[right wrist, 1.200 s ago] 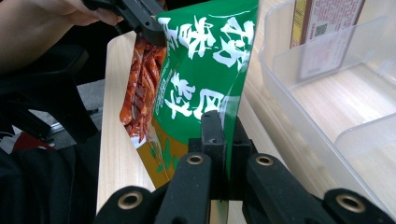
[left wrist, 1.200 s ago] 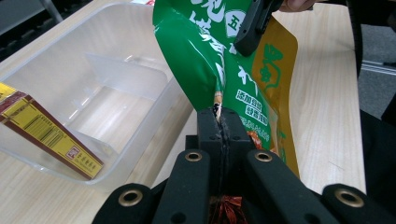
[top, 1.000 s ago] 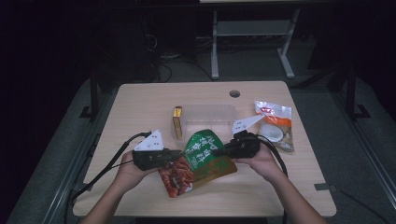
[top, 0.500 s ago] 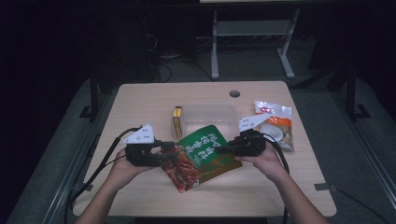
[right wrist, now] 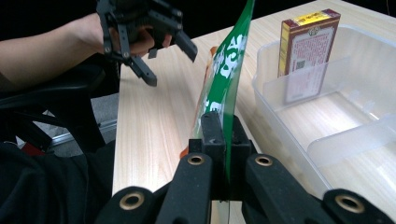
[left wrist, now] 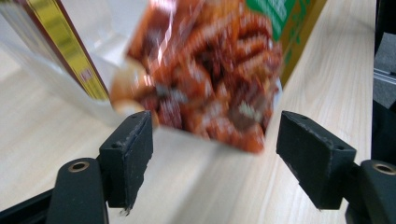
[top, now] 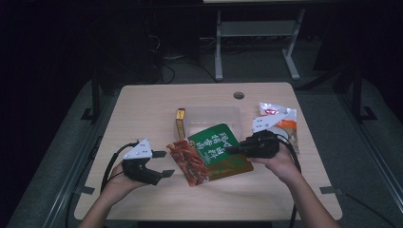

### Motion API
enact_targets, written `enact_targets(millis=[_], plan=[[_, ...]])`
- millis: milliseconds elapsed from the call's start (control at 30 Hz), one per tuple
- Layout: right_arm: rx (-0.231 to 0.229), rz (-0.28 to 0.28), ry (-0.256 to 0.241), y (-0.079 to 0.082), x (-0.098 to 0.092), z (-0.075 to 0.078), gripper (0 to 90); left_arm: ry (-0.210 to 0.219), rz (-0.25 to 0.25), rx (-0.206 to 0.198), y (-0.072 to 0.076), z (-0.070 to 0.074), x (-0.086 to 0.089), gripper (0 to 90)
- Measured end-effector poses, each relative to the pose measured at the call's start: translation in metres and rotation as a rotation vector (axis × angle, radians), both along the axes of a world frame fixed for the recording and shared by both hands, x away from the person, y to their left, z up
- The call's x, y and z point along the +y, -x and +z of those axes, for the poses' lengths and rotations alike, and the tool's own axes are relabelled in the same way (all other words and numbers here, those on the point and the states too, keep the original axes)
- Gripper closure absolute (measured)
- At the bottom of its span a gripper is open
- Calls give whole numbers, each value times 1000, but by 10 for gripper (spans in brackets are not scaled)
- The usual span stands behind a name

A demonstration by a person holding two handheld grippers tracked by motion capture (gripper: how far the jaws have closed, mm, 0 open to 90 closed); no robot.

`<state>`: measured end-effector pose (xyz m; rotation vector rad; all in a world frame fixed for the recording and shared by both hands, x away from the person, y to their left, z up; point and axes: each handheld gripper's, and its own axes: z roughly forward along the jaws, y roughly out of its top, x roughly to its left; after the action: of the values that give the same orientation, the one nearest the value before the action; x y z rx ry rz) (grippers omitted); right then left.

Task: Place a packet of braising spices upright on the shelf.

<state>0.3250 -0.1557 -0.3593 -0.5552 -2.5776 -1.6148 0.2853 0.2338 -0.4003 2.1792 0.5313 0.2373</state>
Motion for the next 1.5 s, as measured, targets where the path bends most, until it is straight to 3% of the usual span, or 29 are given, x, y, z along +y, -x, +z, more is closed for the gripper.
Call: enact_targets(millis=[333,700,1033,1500], plan=[[-6,-9,-11,2,-6,8,900,-43,13,34,-1,-19,1,234],[-45,-9,-36,6,-15,40,900,-40,21,28,-3,-19,4,234],[-85,-92,-16,5,-29,63,900,-46,25,32,-5,-19,5,233],[-105,-189,0,-13,-20,87,900,-59,23,36,-7,-20,8,228]])
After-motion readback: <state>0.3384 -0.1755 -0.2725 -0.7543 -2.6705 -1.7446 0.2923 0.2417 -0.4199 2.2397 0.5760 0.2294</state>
